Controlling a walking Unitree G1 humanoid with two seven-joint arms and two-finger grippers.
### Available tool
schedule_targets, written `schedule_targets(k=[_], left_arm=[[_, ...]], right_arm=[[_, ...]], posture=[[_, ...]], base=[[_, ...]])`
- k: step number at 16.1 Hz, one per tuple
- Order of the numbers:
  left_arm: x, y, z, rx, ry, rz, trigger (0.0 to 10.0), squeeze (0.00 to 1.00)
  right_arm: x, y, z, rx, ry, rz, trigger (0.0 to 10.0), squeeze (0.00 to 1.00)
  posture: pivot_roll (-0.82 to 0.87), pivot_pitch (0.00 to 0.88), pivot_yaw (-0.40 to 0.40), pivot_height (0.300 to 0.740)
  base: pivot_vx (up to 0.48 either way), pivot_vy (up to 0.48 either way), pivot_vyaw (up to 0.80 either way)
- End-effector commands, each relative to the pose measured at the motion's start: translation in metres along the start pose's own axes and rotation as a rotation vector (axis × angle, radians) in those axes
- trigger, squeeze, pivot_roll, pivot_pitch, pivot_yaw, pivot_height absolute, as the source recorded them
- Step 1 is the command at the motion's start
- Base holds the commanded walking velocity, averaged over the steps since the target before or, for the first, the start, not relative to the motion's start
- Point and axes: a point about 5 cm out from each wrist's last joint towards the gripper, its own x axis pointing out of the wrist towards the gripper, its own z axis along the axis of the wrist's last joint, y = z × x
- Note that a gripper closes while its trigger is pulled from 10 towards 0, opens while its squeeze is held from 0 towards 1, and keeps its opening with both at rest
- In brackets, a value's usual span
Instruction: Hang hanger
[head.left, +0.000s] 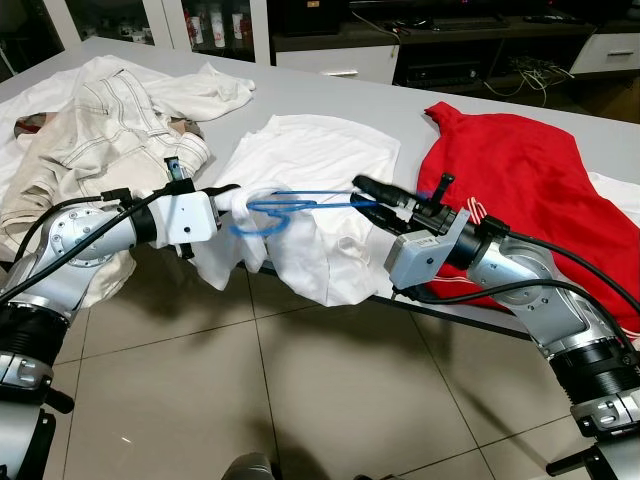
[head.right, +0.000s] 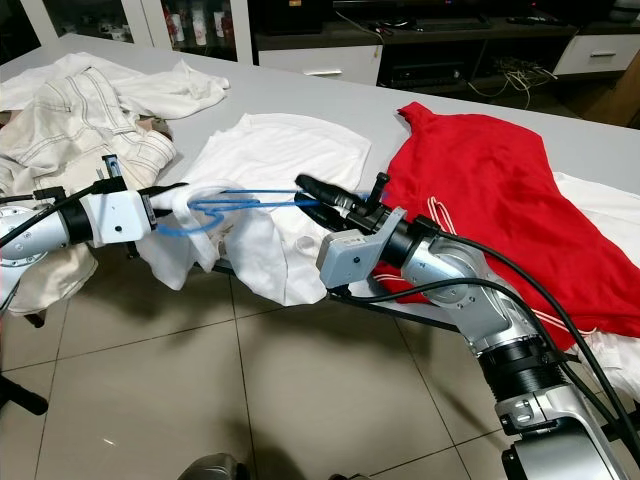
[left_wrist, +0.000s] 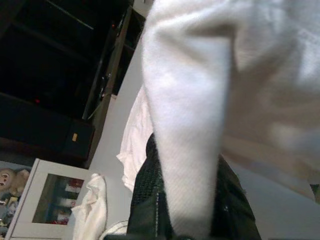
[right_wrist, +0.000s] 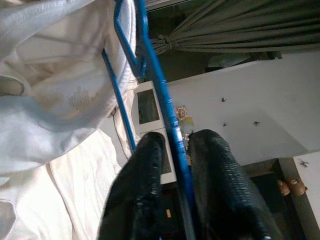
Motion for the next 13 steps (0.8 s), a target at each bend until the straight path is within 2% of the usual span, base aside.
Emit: schedule_targets(k=[1, 4, 8, 10, 11, 13], left_arm=[[0.001, 0.003, 0.003, -0.006, -0.012, 0.019, 0.0, 0.00], [0.000, 0.003, 0.000, -0.030, -0.003, 0.048, 0.0, 0.00], [-0.002, 0.007, -0.007, -0.075, 0.030, 0.119, 0.0, 0.00], [-0.002, 0.009, -0.010, -0.104, 0.038, 0.157, 0.0, 0.00], [-0.002, 0.012, -0.011, -0.125, 0.039, 0.193, 0.0, 0.00], [-0.003, 0.016, -0.011, -0.174, 0.015, 0.245, 0.0, 0.00]], right_arm=[[-0.001, -0.004, -0.003, -0.012, 0.010, -0.015, 10.0, 0.00], [-0.006, -0.011, -0.008, 0.025, 0.034, -0.067, 10.0, 0.00], [-0.023, -0.010, -0.020, -0.004, 0.126, -0.064, 10.0, 0.00], [-0.030, -0.018, -0.029, 0.042, 0.204, -0.141, 10.0, 0.00], [-0.034, -0.024, -0.035, 0.113, 0.256, -0.224, 10.0, 0.00], [-0.038, -0.022, -0.043, 0.180, 0.312, -0.246, 10.0, 0.00]], posture=[[0.13, 0.002, -0.020, 0.740], [0.13, 0.002, -0.020, 0.740], [0.12, 0.005, -0.017, 0.740], [0.12, 0.005, -0.012, 0.740], [0.12, 0.006, -0.010, 0.740], [0.12, 0.006, -0.010, 0.740]], base=[[0.000, 0.000, 0.00], [0.000, 0.000, 0.00], [0.000, 0.000, 0.00], [0.000, 0.000, 0.00], [0.000, 0.000, 0.00], [0.000, 0.000, 0.00]])
